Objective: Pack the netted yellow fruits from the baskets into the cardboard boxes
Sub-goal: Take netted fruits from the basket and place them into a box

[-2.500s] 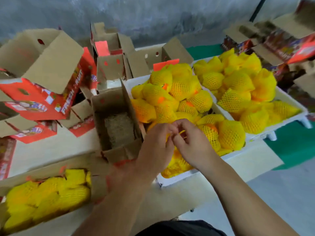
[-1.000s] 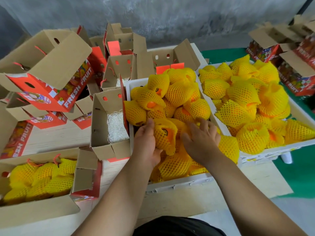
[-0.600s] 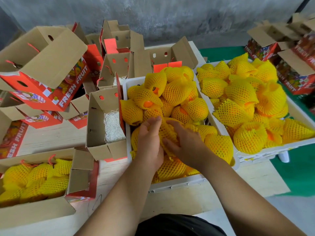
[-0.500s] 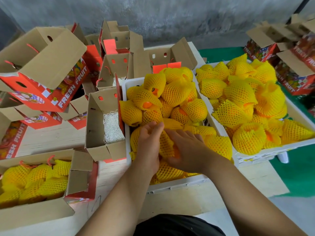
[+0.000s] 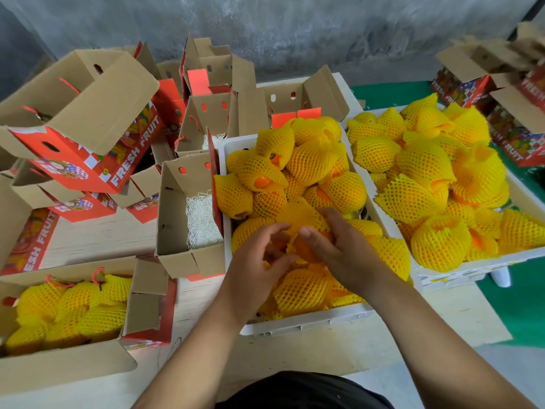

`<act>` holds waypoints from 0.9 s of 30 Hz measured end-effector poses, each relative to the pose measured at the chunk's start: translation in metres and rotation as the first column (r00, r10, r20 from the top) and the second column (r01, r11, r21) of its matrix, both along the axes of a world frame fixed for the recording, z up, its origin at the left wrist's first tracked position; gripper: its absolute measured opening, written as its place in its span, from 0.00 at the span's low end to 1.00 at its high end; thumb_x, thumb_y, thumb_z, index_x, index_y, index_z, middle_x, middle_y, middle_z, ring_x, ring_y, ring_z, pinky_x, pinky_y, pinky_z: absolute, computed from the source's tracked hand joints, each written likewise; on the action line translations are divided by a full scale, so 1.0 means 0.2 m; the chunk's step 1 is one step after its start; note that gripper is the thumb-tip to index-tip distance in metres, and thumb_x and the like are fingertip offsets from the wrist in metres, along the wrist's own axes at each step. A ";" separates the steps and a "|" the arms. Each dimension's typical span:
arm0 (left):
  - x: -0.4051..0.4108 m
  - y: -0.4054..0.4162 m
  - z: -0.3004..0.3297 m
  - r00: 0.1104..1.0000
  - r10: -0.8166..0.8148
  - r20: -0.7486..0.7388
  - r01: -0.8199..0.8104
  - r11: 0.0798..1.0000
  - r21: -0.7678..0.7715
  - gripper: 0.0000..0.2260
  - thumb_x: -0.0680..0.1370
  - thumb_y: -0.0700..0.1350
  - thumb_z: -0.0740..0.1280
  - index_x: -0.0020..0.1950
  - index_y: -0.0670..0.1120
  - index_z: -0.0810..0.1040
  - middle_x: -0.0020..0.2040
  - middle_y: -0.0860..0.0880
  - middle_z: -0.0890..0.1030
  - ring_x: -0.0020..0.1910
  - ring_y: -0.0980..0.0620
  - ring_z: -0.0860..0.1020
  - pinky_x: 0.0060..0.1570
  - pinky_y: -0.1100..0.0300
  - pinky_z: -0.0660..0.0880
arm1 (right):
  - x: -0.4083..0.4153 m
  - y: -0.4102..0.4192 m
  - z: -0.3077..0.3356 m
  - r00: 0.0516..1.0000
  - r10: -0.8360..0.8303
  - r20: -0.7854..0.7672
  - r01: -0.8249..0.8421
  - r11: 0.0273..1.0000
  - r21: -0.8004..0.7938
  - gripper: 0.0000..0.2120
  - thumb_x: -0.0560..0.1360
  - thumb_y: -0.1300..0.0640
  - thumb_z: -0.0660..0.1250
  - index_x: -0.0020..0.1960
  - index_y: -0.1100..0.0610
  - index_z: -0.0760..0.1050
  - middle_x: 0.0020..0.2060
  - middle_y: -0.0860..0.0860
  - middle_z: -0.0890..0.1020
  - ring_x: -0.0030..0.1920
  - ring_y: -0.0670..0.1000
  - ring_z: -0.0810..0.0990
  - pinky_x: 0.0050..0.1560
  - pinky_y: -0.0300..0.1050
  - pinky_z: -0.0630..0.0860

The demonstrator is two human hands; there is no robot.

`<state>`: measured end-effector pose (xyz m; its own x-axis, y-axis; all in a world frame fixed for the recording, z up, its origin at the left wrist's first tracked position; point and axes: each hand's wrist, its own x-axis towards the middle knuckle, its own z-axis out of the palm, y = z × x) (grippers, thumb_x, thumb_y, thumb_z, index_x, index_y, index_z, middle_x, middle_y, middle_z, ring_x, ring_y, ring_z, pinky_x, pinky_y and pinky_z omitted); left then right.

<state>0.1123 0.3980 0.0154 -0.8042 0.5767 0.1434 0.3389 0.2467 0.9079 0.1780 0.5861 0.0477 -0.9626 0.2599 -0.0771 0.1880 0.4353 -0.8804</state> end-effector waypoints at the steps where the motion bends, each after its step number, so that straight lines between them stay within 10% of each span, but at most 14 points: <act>1: 0.00 0.00 0.00 0.999 0.047 0.025 -0.048 0.998 0.045 0.17 0.79 0.49 0.74 0.67 0.59 0.77 0.57 0.60 0.82 0.54 0.56 0.82 0.50 0.67 0.77 | 0.00 0.00 0.01 1.000 0.023 0.006 -0.022 0.993 -0.116 0.27 0.75 0.34 0.68 0.69 0.44 0.69 0.51 0.47 0.83 0.45 0.49 0.85 0.42 0.56 0.84; 6: 0.02 -0.02 0.01 0.960 0.271 0.075 -0.281 0.941 0.188 0.10 0.79 0.46 0.69 0.56 0.60 0.83 0.46 0.56 0.84 0.44 0.56 0.81 0.43 0.66 0.75 | 0.02 0.03 0.03 0.981 0.188 0.054 -0.184 0.981 -0.068 0.35 0.72 0.47 0.77 0.73 0.37 0.63 0.65 0.45 0.73 0.59 0.45 0.78 0.53 0.43 0.79; 14: 0.14 0.06 0.06 0.973 0.146 -0.179 -0.108 0.972 0.210 0.07 0.81 0.45 0.67 0.57 0.47 0.81 0.51 0.56 0.81 0.55 0.53 0.81 0.53 0.60 0.78 | -0.01 -0.14 -0.06 0.883 -0.454 -0.115 0.399 0.858 -0.322 0.16 0.71 0.45 0.71 0.58 0.47 0.77 0.44 0.53 0.85 0.43 0.54 0.84 0.43 0.59 0.83; 19: 0.16 0.08 0.09 0.967 0.240 0.086 -0.254 0.927 0.274 0.08 0.79 0.43 0.68 0.55 0.54 0.80 0.52 0.53 0.83 0.54 0.50 0.82 0.51 0.60 0.80 | 0.01 -0.17 -0.08 0.981 -0.191 -0.039 0.097 0.649 -0.754 0.23 0.71 0.53 0.72 0.65 0.46 0.74 0.54 0.59 0.85 0.56 0.62 0.84 0.54 0.64 0.82; 22: 0.14 0.05 0.10 0.965 0.252 0.076 -0.263 0.926 0.272 0.07 0.80 0.42 0.67 0.55 0.51 0.80 0.48 0.47 0.81 0.44 0.53 0.80 0.43 0.62 0.76 | 0.02 -0.15 -0.07 0.990 -0.110 -0.088 0.024 0.745 -0.666 0.27 0.74 0.61 0.75 0.69 0.46 0.73 0.57 0.55 0.85 0.58 0.59 0.84 0.56 0.59 0.83; 27: 0.14 0.01 0.12 0.981 0.184 0.057 -0.193 0.941 0.278 0.03 0.80 0.45 0.68 0.51 0.50 0.81 0.42 0.51 0.80 0.39 0.53 0.78 0.40 0.63 0.74 | 0.02 -0.22 -0.05 0.897 -0.402 -0.181 0.280 0.837 -0.471 0.17 0.72 0.47 0.78 0.60 0.46 0.80 0.50 0.47 0.87 0.52 0.49 0.86 0.54 0.56 0.84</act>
<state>0.1404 0.4008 0.0399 -0.9005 0.3539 0.2526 0.2831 0.0365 0.9584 0.1813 0.5419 0.0368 -0.8174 0.5759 -0.0143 -0.0097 -0.0386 -0.9992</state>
